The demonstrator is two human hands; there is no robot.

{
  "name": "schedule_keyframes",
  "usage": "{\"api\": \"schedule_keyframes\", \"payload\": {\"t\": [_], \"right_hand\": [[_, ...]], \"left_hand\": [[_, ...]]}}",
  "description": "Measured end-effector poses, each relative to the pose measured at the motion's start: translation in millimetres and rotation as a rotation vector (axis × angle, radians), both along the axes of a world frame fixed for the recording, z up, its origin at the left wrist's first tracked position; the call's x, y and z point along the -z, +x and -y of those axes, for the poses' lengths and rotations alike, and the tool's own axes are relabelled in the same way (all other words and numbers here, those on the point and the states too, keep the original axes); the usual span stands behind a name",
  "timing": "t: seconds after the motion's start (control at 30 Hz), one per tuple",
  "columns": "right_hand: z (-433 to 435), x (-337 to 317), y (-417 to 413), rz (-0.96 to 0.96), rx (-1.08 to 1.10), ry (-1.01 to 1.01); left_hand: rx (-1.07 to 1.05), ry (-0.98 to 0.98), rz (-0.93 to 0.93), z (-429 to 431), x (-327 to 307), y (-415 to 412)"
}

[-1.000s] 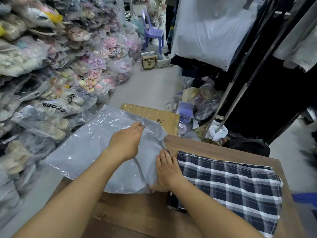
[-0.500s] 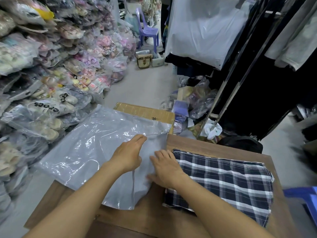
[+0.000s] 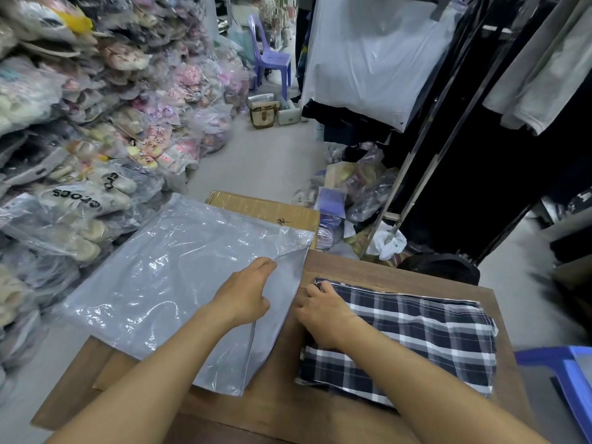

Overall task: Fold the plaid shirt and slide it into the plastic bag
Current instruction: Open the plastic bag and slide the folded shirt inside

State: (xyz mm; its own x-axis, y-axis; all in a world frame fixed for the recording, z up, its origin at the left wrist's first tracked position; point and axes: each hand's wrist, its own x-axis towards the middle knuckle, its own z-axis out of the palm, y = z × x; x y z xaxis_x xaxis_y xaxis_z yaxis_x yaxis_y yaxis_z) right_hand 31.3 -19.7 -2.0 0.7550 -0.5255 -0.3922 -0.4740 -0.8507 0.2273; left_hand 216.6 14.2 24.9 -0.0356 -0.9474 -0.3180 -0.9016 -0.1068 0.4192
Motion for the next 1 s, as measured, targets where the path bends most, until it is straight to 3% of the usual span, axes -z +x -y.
{"api": "schedule_keyframes", "payload": {"t": [0.17,0.37,0.47,0.6,0.87,1.0], "right_hand": [[-2.0,-5.0,-1.5,0.0,0.036,0.049],[-5.7,-37.8,13.1,0.351,0.087,0.053],[-8.7,-37.9,27.3,0.409,0.058,0.073],[-7.2,-10.5,32.5,0.51,0.119,0.071],[-16.1,10.7,41.7,0.508,0.097,0.198],[-11.4,19.0,42.6,0.579,0.262,0.307]], "left_hand": [[0.011,0.016,-0.03,0.2,3.5,-1.4],[0.021,0.052,-0.092,0.9,5.4,-5.1],[0.016,0.034,-0.18,1.4,4.1,-7.8],[-0.009,0.053,-0.152,1.7,-4.4,0.5],[-0.15,0.007,-0.265,-3.2,-4.9,3.4],[-0.075,0.029,-0.276,-3.7,-3.6,-5.1]]}}
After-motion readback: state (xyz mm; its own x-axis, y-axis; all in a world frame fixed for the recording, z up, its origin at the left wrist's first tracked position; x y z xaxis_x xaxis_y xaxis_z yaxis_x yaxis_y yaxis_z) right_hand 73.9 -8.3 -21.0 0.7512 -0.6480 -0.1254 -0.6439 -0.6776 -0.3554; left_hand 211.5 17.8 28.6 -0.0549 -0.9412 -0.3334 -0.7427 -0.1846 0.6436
